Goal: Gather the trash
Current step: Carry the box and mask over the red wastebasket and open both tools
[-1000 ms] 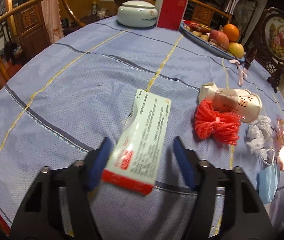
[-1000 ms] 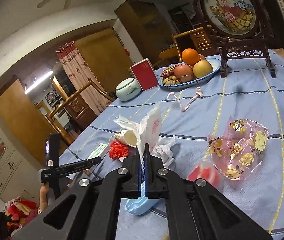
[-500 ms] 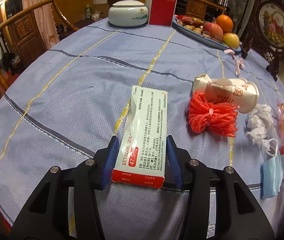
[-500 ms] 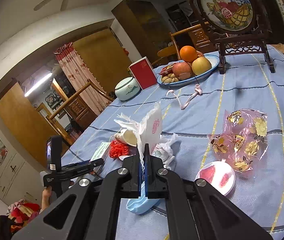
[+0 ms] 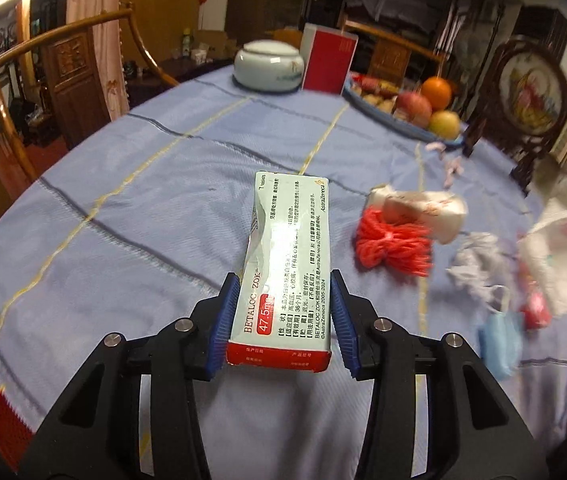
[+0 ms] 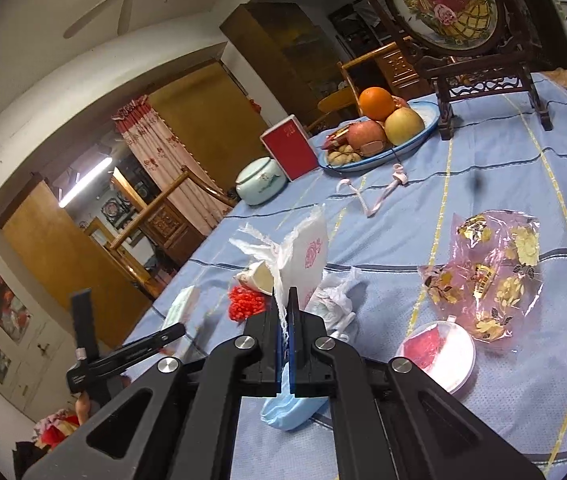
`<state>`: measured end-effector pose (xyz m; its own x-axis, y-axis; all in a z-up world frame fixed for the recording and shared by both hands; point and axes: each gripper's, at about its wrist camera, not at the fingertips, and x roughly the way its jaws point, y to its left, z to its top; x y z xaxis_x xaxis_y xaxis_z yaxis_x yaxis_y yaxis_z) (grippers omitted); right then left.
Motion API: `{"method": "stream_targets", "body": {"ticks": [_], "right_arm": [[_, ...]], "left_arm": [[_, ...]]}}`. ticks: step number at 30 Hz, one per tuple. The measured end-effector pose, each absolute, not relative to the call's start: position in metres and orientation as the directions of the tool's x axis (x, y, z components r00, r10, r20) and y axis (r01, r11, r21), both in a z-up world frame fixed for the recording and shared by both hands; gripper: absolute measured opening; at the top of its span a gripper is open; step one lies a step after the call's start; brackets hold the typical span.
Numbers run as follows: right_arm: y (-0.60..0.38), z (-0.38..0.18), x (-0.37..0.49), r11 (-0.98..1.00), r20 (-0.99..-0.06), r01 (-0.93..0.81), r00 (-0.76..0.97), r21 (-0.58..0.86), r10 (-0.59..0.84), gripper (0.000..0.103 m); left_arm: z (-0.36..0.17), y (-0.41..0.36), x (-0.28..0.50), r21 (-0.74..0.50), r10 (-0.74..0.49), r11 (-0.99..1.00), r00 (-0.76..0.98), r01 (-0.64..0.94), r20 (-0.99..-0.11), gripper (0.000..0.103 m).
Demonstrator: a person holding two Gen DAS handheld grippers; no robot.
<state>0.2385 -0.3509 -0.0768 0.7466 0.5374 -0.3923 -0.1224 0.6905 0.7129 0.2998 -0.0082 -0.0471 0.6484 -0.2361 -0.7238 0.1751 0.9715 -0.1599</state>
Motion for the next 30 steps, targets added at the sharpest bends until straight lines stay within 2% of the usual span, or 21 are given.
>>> {"method": "stream_targets", "body": {"ticks": [8, 16, 24, 30], "right_arm": [[-0.346, -0.066, 0.229, 0.681, -0.334, -0.209, 0.748, 0.702, 0.574, 0.003], [-0.333, -0.062, 0.222, 0.725, -0.345, -0.241, 0.755, 0.645, 0.557, 0.003], [-0.312, -0.058, 0.205, 0.708, -0.299, -0.308, 0.748, 0.636, 0.593, 0.003], [-0.273, -0.053, 0.183, 0.642, -0.257, -0.367, 0.697, 0.673, 0.669, 0.003]], "left_arm": [[-0.017, 0.031, 0.235, -0.133, -0.191, 0.982, 0.729, 0.137, -0.657, 0.045], [-0.018, 0.117, 0.175, -0.176, -0.1, 0.984, 0.765, -0.018, -0.637, 0.045], [-0.048, 0.23, 0.117, -0.262, 0.018, 0.932, 0.755, -0.249, -0.655, 0.045], [-0.093, 0.309, 0.087, -0.306, 0.089, 0.855, 0.7, -0.419, -0.709, 0.045]]}}
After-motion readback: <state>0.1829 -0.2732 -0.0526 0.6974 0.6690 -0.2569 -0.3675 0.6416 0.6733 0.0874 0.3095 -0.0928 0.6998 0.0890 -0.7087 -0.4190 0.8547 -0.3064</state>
